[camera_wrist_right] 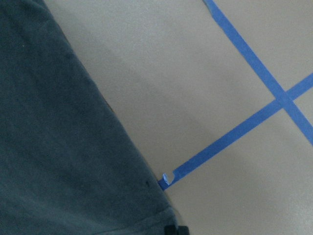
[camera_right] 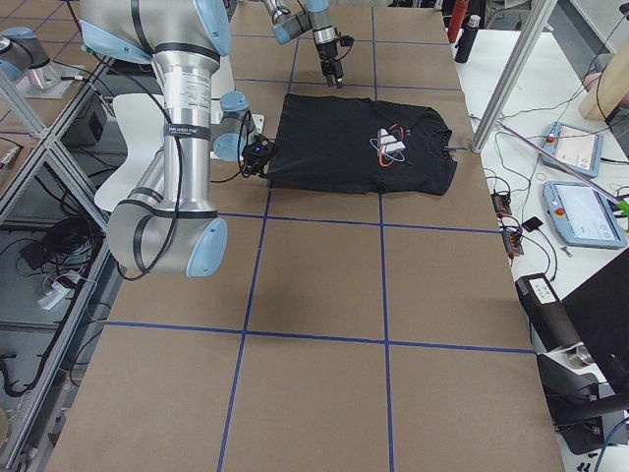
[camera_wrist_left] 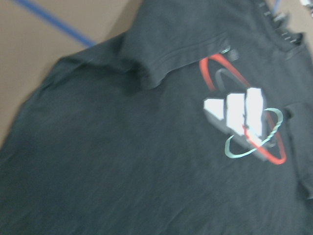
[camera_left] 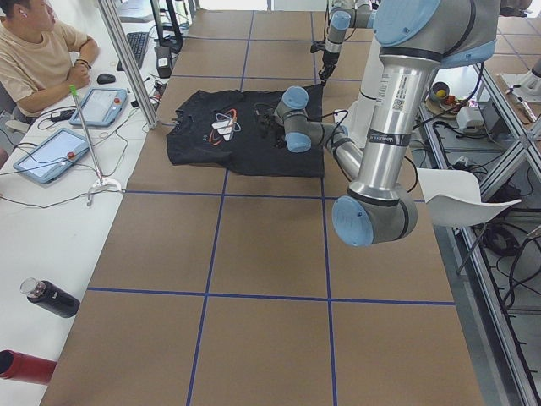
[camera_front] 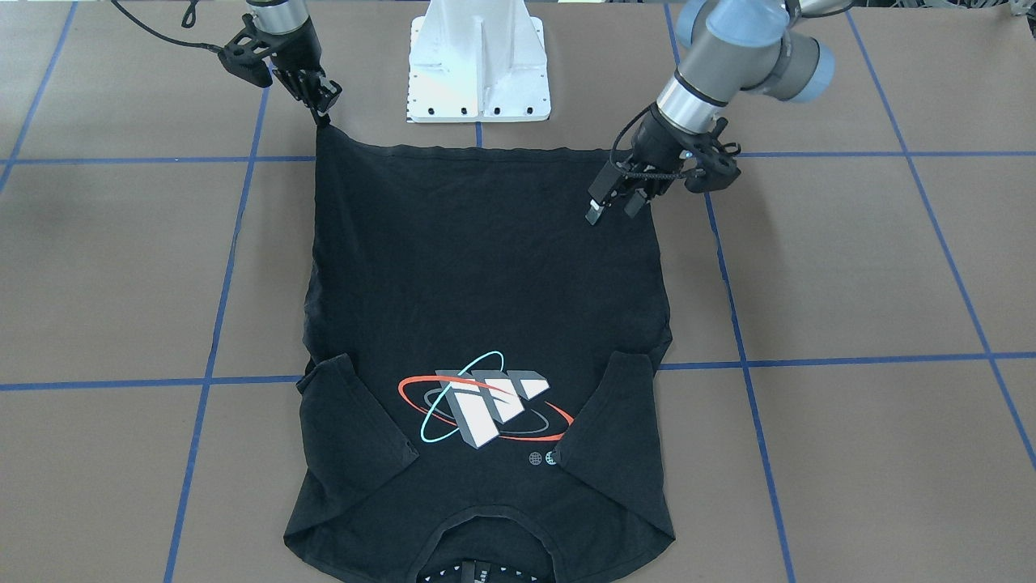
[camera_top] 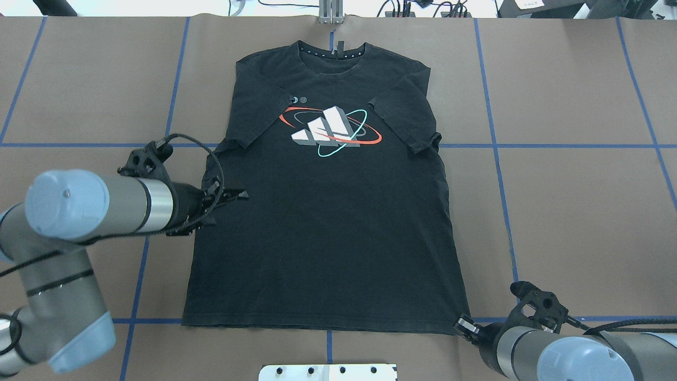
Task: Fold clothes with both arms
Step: 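Move the left gripper down to the other hem corner, then grasp both hem corners with the left and right grippers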
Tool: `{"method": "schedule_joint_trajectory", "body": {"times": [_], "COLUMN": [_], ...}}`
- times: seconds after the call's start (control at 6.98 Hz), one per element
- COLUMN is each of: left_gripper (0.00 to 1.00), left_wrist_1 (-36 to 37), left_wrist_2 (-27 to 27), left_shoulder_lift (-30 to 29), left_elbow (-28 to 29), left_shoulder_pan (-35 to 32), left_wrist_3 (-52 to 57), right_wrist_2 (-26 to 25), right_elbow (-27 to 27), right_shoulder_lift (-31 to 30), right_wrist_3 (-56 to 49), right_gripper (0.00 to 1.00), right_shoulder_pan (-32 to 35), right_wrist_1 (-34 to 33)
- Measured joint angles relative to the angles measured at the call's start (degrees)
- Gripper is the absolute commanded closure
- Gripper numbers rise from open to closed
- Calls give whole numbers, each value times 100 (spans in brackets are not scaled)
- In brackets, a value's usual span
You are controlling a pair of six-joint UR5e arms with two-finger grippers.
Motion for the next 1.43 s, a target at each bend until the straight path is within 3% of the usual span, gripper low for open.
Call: {"method": "schedule_joint_trajectory", "body": {"times": [0.14, 0.29, 0.72, 1.0, 1.43], "left_gripper": [4, 0, 1, 11, 27], "left_wrist_1": [115, 168, 222, 282, 335], "left_wrist_2": [226, 333, 493, 891, 1073], "left_shoulder_lift": [144, 329, 1244, 1436, 1510], "left_elbow": [-178, -322, -920, -879, -653], "left_shoulder_pan": [294, 544, 1235, 1812, 2066], "left_wrist_3": [-165, -236, -397, -835, -1029], "right_wrist_2": [1, 0, 7, 8, 8], "right_elbow": [5, 9, 19, 28, 47], "right_shoulder_lift": [-6, -5, -6, 4, 16], "right_wrist_3": [-4, -6, -9, -7, -7], "right_gripper": [100, 100, 100, 100, 100], "right_shoulder_pan": [26, 76, 178, 186, 187], "right_wrist_1": [2, 6, 9, 15, 18]}}
